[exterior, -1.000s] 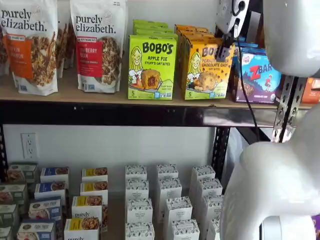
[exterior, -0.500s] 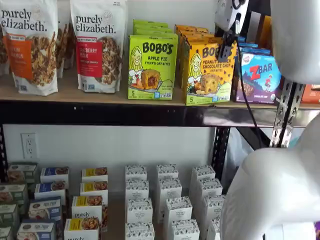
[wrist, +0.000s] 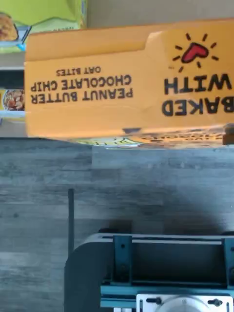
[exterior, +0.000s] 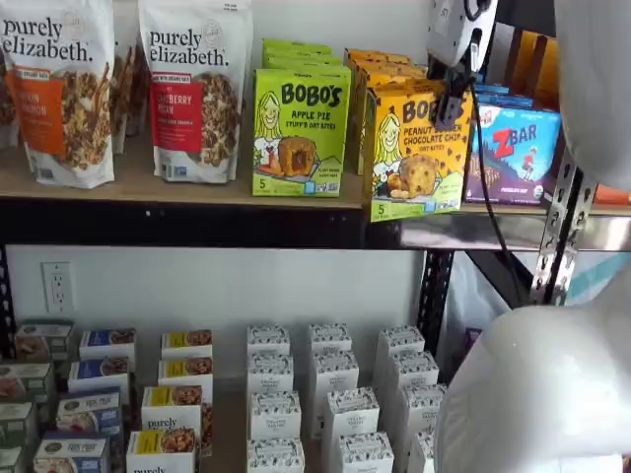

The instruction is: Pick up the orange box on the top shelf, the fifth box from the left

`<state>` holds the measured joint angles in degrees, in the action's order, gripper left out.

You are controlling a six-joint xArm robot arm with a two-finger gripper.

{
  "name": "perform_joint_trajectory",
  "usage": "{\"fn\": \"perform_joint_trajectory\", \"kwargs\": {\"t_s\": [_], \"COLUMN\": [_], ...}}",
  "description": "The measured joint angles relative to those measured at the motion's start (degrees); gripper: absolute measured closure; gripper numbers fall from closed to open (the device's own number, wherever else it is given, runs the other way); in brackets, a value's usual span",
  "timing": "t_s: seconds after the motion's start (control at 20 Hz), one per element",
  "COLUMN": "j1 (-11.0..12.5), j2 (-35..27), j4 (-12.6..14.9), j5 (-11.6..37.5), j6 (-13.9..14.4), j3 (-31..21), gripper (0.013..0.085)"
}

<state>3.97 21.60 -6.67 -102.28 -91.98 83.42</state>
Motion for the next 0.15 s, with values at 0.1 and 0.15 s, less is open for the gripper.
{"fn": "perform_joint_trajectory", "kwargs": {"t_s": [0.1, 0.15], "j1": [-0.17, -0.27], "j2": [0.53, 0.81], "j4": [0.01, 0.02], "j5": [-0.38, -0.41], "j6": [0.19, 0.29], "j3": [-0.42, -0.68], "gripper": [0.057, 0.057]}}
